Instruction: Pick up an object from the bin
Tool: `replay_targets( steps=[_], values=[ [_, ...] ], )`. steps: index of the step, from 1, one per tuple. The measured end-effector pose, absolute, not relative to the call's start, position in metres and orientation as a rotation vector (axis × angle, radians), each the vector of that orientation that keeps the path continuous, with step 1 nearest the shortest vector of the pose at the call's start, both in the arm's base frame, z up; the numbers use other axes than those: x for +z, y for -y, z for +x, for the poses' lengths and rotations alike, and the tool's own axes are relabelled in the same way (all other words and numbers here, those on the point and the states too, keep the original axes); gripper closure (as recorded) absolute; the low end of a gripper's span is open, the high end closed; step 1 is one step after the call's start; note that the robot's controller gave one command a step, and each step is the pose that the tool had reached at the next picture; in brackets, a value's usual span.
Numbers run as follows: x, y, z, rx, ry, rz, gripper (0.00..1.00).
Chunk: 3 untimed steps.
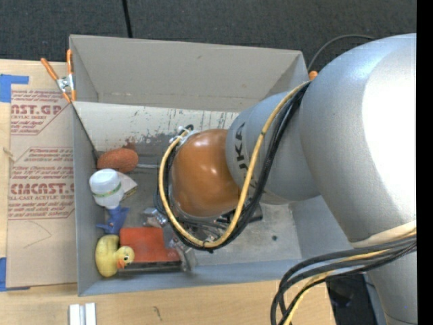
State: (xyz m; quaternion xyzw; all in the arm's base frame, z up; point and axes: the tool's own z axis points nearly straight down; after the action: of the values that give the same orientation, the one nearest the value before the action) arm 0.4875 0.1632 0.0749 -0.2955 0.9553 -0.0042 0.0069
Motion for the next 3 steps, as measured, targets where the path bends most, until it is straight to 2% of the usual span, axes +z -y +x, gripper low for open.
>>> replay_targets(
  steps=[1,2,3],
  values=[
    [0.075,-0.163,0.488,-0.013,-2.988,-0.924,1.00],
    [0.090,-0.174,0.484,-0.025,-3.007,-0.924,1.00],
    [0.080,-0.188,0.493,-0.048,-3.018,-0.969,1.00]
  ],
)
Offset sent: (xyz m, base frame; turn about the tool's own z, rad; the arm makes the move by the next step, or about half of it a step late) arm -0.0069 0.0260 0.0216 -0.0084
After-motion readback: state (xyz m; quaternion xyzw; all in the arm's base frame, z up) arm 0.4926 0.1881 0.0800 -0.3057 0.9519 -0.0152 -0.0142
